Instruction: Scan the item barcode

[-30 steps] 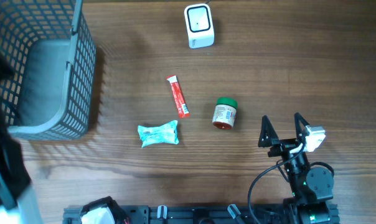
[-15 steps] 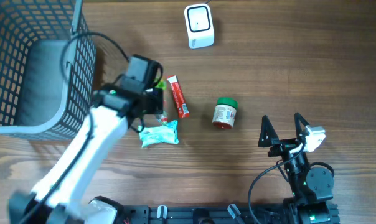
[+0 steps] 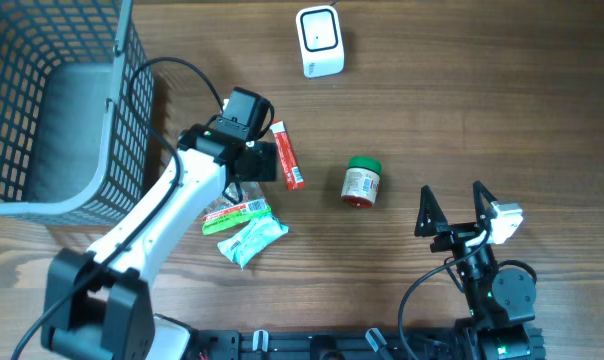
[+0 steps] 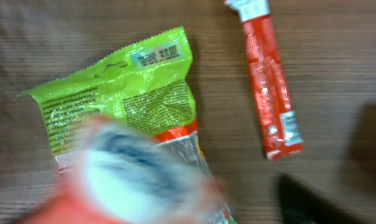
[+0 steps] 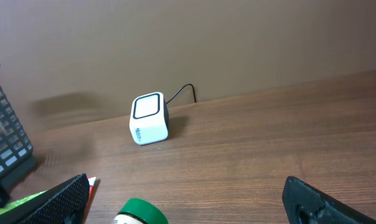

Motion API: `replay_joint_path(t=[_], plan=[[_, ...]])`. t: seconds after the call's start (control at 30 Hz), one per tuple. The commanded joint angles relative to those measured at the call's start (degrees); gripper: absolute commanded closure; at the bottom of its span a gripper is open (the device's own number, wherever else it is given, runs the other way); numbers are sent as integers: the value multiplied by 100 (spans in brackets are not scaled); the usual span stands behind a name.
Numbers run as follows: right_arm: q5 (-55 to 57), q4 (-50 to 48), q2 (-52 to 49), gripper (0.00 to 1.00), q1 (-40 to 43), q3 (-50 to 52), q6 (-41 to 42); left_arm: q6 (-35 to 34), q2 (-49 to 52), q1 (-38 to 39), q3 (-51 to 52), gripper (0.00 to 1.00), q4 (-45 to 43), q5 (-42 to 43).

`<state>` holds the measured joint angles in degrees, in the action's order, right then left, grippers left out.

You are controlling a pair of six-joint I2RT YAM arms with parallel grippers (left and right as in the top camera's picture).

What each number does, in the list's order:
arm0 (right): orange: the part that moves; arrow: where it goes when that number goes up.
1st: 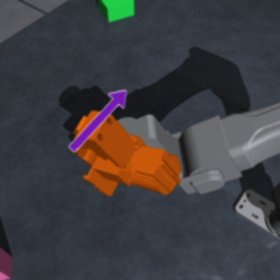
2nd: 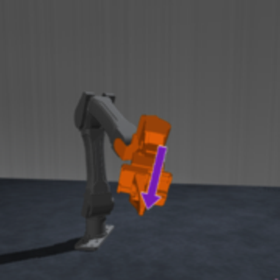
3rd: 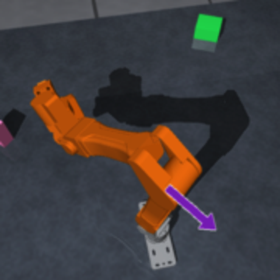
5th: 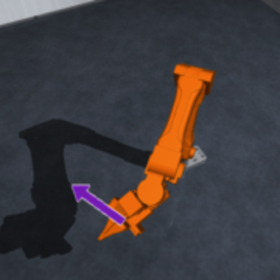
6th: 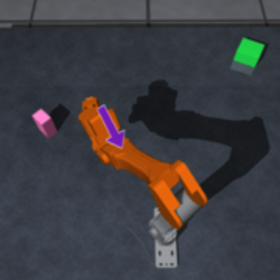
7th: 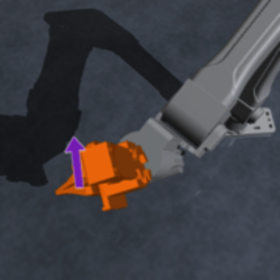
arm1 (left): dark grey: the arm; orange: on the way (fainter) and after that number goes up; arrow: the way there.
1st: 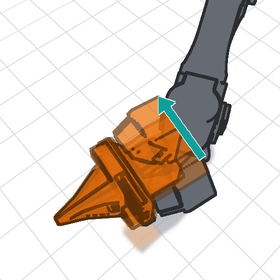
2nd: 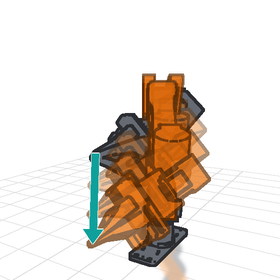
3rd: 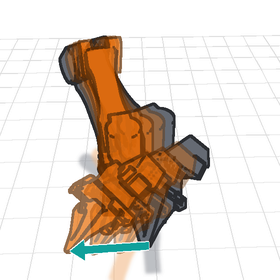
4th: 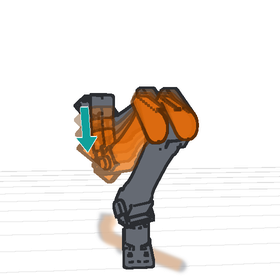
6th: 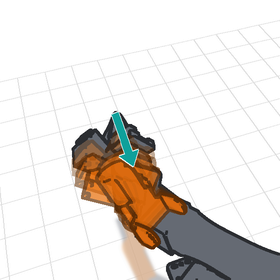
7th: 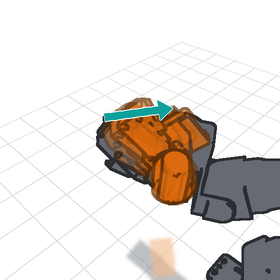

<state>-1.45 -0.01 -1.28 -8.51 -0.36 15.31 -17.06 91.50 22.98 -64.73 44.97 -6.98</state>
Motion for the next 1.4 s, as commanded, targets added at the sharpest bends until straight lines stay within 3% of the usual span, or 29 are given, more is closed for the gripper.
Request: replay_joint_path(t=[0.0,0.03,0.07,0.1,0.13,0.17,0.2,0.23,0.27,0.3,0.33,0.37,0.57,0.7,0.8,0.9,0.93,1.0,1.07,1.1,1.13,1.23,1.37], plan=[[24,-26,31,0,20,4,-13,28,-229,-31,-122,22,352,155],[24,-26,31,0,20,4,-15,28,-225,-31,-111,0,295,157],[24,-26,31,0,20,4,-15,28,-225,-31,-111,0,273,160],[24,-26,31,0,20,4,-15,33,-225,-31,-111,41,284,229],[24,-26,31,0,20,7,-13,26,-227,-33,-111,96,457,337],[24,-26,31,0,20,4,-13,24,-225,-31,-111,78,448,507],[24,-26,31,0,20,4,-13,-15,-225,-31,-111,0,334,734],[24,-26,31,0,20,4,-13,-11,-225,-31,-111,0,245,1130],[24,-26,31,0,20,4,-15,151,-225,-33,-111,79,304,1537],[24,-26,31,0,20,7,-13,223,-225,-33,-111,96,389,1547],[24,-26,31,0,20,4,-15,223,-225,-33,-114,96,313,1547],[24,-26,31,0,20,4,-13,122,-225,-37,-114,0,166,1552],[302,-61,31,0,20,7,-2,116,-234,-42,-144,0,-4,1773],[-839,-297,31,0,20,-28,461,114,-605,-404,-643,0,4,3862],[-1718,162,-450,0,20,-708,887,2,-876,-1036,-772,0,-105,6220],[-2765,632,-2057,0,20,-2063,863,-337,-866,-1644,-772,0,-197,7816],[-3366,988,-3032,0,20,-2848,807,-339,-866,-1816,-772,0,-195,8470],[-4253,1377,-4743,0,20,-4094,951,-343,-866,-1849,-772,0,-168,8555],[-5410,933,-5827,0,-2,-4629,1637,-501,-861,-1834,-769,0,-170,8555],[-6478,-160,-6400,28,-74,-4666,1801,-575,-861,-1834,-769,0,-170,8553],[-6771,-975,-6800,32,-184,-4666,2284,-575,-861,-1825,-769,0,-168,8555],[-6714,-2422,-7503,31,-807,-4666,2822,-584,-861,-1781,-765,0,-133,8553],[-5622,-2695,-7652,27,-1530,-4666,2465,-570,-861,-1558,-765,0,-133,8338]])
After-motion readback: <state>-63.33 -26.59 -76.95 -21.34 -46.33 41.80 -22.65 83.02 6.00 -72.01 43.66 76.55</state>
